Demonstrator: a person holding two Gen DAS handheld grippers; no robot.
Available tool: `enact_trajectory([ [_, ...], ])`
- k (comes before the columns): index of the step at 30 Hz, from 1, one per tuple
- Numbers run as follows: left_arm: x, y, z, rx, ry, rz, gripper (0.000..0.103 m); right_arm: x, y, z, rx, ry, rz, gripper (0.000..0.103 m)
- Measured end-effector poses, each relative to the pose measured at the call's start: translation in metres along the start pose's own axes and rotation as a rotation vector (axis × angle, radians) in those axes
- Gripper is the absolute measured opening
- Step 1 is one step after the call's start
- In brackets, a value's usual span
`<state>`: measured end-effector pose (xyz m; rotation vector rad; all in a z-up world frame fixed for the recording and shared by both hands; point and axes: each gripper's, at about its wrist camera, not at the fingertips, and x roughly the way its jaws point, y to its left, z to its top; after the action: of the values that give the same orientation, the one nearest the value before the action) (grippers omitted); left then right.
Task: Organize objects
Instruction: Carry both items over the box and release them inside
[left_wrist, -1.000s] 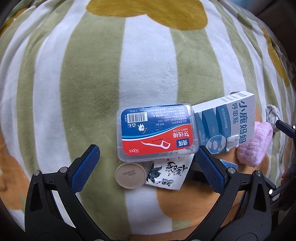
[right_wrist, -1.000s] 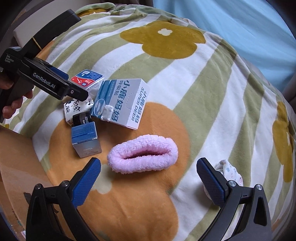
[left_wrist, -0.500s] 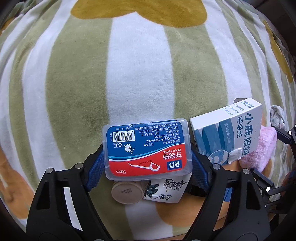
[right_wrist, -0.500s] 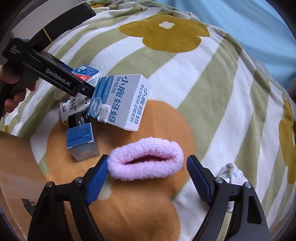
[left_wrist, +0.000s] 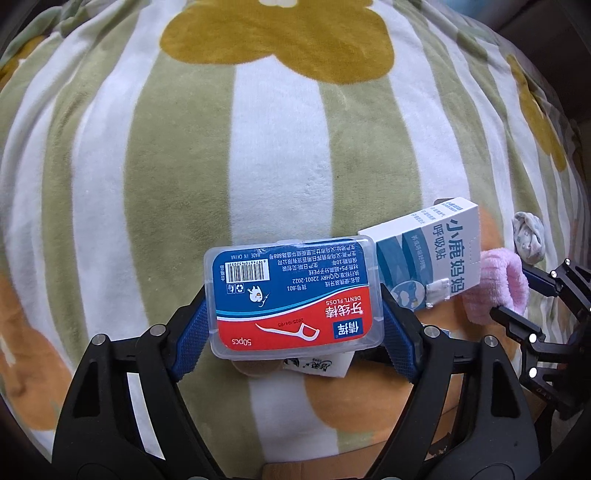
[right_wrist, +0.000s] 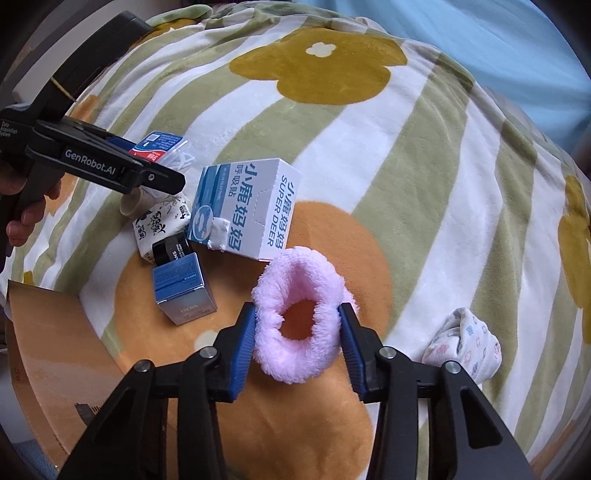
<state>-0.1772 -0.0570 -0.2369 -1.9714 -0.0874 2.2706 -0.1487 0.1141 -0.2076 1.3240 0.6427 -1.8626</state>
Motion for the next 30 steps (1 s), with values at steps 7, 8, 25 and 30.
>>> enact_trajectory([
  [7,-0.052,-0.001,-0.003,0.016,-0.050,-0.011,0.079,-0.022,0.004,0.002,0.026,-0.024,-0.009,0.034],
  [8,-0.056,0.000,-0.005,0.022,-0.062,-0.009,0.079,-0.027,0.005,0.003,0.030,-0.029,-0.012,0.034],
  [25,-0.166,-0.041,-0.090,0.082,-0.261,0.007,0.079,-0.160,0.066,-0.021,0.061,-0.174,0.009,0.033],
  [30,-0.174,-0.054,-0.140,0.087,-0.265,0.002,0.079,-0.181,0.090,-0.052,0.071,-0.177,0.000,0.033],
])
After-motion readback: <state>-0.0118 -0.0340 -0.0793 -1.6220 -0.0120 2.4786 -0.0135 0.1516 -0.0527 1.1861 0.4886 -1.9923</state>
